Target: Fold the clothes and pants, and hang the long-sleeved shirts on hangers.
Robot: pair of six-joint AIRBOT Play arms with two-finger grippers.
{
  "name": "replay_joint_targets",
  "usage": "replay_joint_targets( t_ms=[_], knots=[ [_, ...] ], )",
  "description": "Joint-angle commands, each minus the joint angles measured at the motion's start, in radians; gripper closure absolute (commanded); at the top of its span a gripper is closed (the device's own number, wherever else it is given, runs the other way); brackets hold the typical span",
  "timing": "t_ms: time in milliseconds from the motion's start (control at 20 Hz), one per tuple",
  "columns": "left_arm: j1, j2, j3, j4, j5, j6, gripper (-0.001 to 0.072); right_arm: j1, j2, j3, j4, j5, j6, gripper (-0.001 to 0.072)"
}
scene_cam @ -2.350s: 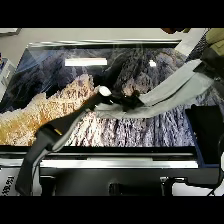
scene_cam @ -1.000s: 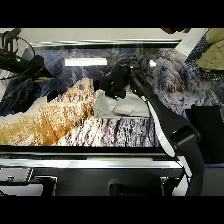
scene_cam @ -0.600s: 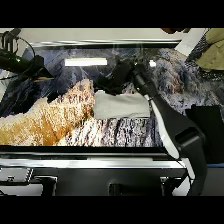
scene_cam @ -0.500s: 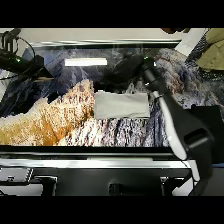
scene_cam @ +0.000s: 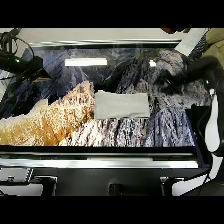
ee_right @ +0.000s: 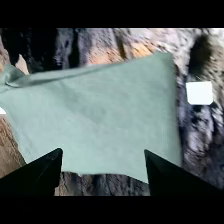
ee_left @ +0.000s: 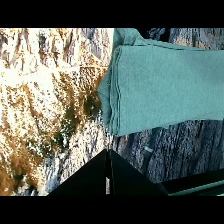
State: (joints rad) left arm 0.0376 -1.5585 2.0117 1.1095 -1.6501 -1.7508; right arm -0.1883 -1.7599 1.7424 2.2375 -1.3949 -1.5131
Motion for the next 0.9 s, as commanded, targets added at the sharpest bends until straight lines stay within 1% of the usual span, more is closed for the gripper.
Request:
replay_joint_targets(
  t_ms=[0,50,150,200,250,300,450,550,650,700,750,850],
  knots=[
    [0.000,0.000,0.000,0.040,0.000,0.001,0.0692,-0.092,-0.005,-0.213,0.119,0.050,-0.187,0.0110],
    [0.000,-0.001,0.000,0.041,0.001,0.001,0.0692,-0.080,-0.021,-0.248,0.134,0.060,-0.216,0.0110],
    [0.000,-0.002,0.000,0.044,0.001,0.001,0.0692,-0.056,-0.065,-0.274,0.142,0.082,-0.231,0.0113],
    [0.000,-0.003,0.000,0.044,0.001,0.001,0.0692,-0.043,-0.087,-0.274,0.150,0.097,-0.237,0.0131],
    [0.000,-0.003,0.000,0.044,0.001,0.001,0.0692,-0.027,-0.103,-0.274,0.159,0.123,-0.239,0.0173],
    [0.000,-0.006,0.000,0.044,0.001,0.001,0.0692,-0.010,-0.114,-0.274,0.164,0.146,-0.241,0.0188],
    [0.000,-0.016,0.000,0.044,0.001,0.001,0.0692,0.040,-0.138,-0.274,0.150,0.204,-0.217,0.0193],
    [0.000,-0.023,-0.003,0.044,0.002,0.001,0.0692,0.063,-0.153,-0.274,0.145,0.219,-0.200,0.0287],
    [0.000,-0.027,-0.006,0.044,0.001,0.001,0.0692,0.075,-0.156,-0.272,0.148,0.218,-0.199,0.0484],
    [0.000,-0.027,-0.006,0.044,0.001,0.011,0.0692,0.075,-0.151,-0.267,0.162,0.214,-0.200,0.0628],
    [0.000,-0.027,-0.006,0.044,0.001,0.024,0.0692,0.073,-0.139,-0.262,0.165,0.217,-0.199,0.0679],
    [0.000,-0.027,-0.006,0.044,0.001,0.024,0.0692,0.072,-0.101,-0.228,0.156,0.229,-0.149,0.0680]
  ],
)
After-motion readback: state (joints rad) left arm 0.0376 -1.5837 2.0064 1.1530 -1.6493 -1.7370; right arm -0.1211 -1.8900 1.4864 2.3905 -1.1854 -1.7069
